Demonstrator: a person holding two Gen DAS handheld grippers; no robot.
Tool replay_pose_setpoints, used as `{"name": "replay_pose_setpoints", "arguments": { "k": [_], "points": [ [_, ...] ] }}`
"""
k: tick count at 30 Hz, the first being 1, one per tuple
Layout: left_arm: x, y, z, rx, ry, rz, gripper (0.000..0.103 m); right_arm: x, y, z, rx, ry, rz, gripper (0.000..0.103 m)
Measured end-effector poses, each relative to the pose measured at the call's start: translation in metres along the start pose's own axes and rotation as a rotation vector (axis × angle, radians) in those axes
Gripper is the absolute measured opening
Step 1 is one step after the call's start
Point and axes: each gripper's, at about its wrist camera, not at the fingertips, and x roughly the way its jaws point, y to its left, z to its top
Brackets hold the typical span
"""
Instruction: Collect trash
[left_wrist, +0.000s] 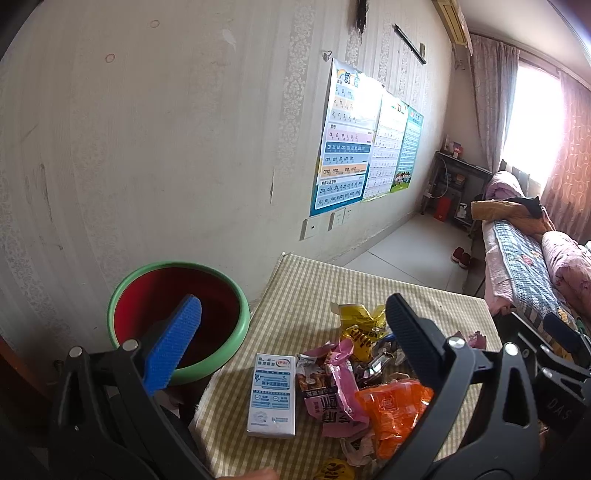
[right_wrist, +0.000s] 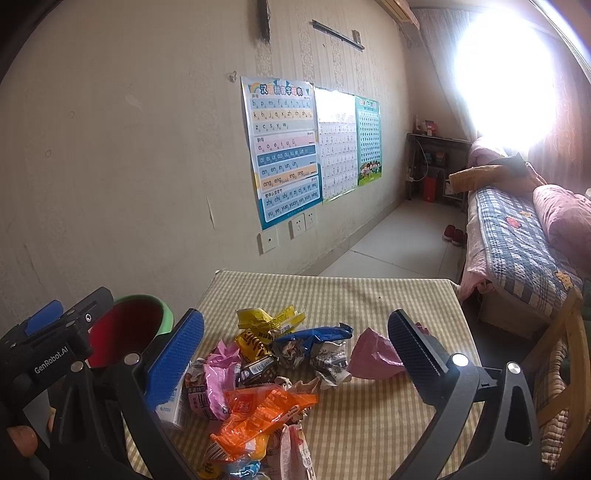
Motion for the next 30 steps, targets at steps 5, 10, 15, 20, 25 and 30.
{"name": "replay_pose_setpoints", "arguments": {
  "k": [5,10,15,20,25,30],
  "points": [
    [0.001,0.000,0.000,0.001,0.000,0.002,0.098,0.000,-0.001,0.000,0.000,0.000,0.000,0.096],
    [0.001,0.000,-0.001,0.000,0.001,0.002,0.098,0.000,0.000,0.000,0.000,0.001,0.000,0.096],
    [0.002,0.002,-0.002,0.001,0.004,0.004,0.098,0.000,0.000,0.000,0.000,0.003,0.000,0.096],
    [0.000,0.005,-0.003,-0.001,0.003,0.006,0.098,-0.001,-0.001,0.000,0.000,0.003,0.000,0.096],
    [-0.002,0.009,-0.005,-0.001,0.005,0.007,0.098,0.000,-0.001,0.000,0.000,0.003,0.001,0.096],
    [0.001,0.005,-0.005,0.004,0.013,0.013,0.098,0.000,-0.002,-0.002,-0.001,0.012,-0.004,0.096]
  ]
}}
